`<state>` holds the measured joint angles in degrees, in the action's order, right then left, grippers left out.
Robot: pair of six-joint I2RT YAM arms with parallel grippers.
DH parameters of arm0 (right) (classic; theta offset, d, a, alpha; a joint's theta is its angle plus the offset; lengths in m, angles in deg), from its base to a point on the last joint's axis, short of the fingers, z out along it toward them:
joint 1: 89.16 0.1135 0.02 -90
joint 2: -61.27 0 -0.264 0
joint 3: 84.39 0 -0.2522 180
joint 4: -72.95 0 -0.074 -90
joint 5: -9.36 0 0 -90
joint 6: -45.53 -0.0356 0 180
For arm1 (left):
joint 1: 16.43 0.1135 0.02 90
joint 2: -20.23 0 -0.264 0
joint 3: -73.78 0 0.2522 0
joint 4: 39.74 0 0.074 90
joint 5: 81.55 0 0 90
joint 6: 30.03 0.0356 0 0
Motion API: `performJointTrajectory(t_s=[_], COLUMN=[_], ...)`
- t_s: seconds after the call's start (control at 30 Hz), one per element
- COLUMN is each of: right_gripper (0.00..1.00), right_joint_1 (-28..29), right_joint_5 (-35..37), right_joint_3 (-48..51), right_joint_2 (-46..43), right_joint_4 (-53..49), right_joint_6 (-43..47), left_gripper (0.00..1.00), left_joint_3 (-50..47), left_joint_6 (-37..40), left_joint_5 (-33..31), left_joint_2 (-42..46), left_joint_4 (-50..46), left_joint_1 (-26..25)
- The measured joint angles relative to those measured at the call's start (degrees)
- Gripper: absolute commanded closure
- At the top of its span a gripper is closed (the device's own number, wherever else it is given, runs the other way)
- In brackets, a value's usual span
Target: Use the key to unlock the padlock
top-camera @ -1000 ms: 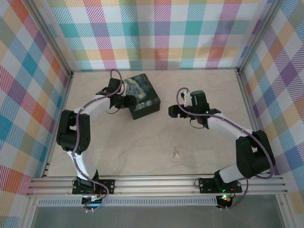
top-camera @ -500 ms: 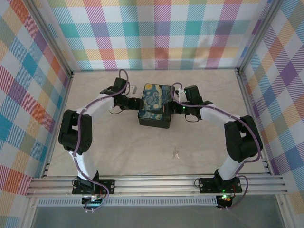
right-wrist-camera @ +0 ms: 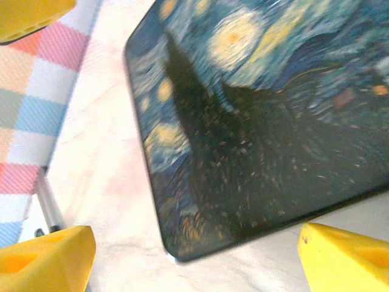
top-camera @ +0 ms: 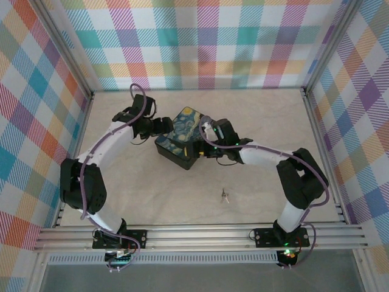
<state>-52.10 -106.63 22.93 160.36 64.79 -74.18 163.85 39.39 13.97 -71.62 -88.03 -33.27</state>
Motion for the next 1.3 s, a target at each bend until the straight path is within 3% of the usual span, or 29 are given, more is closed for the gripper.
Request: performJointTrajectory(t_s=[0.17, 0.3, 0.53, 0.8, 1.03, 1.3], right_gripper=[0.15, 0.18, 0.48, 0.63, 0.63, 0.6], right_joint_1=[1.6, 1.5, 1.4, 1.4, 1.7, 2.4], right_joint_5=[-3.6, -1.4, 7.2, 15.5, 16.4, 16.7], right_joint_3=[-0.1, 3.7, 12.5, 25.7, 29.4, 29.4], right_joint_2=[3.0, -3.4, -22.6, -35.4, -35.8, -30.1], right_joint_4=[3.0, -1.4, -18.8, -32.8, -31.7, -26.7], right_joint_6=[-4.0, -3.7, -2.7, -6.7, -8.9, -8.9], left_gripper=[0.16, 0.16, 0.18, 0.19, 0.2, 0.2], left_joint_3=[-5.6, -9.7, -23.1, -25.1, -25.0, -22.8], left_joint_6=[-0.9, -1.1, -6.1, -9.8, -11.1, -12.8], left_joint_5=[-3.7, -5.7, -6.0, -4.9, -6.2, -8.6], left_joint_2=[6.8, 11.6, 21.9, 22.6, 20.3, 16.3], left_joint_4=[-0.4, -0.6, 5.8, 6.2, 5.2, 4.5], left_joint_1=[-0.2, -0.2, -1.1, -8.7, -17.4, -23.2])
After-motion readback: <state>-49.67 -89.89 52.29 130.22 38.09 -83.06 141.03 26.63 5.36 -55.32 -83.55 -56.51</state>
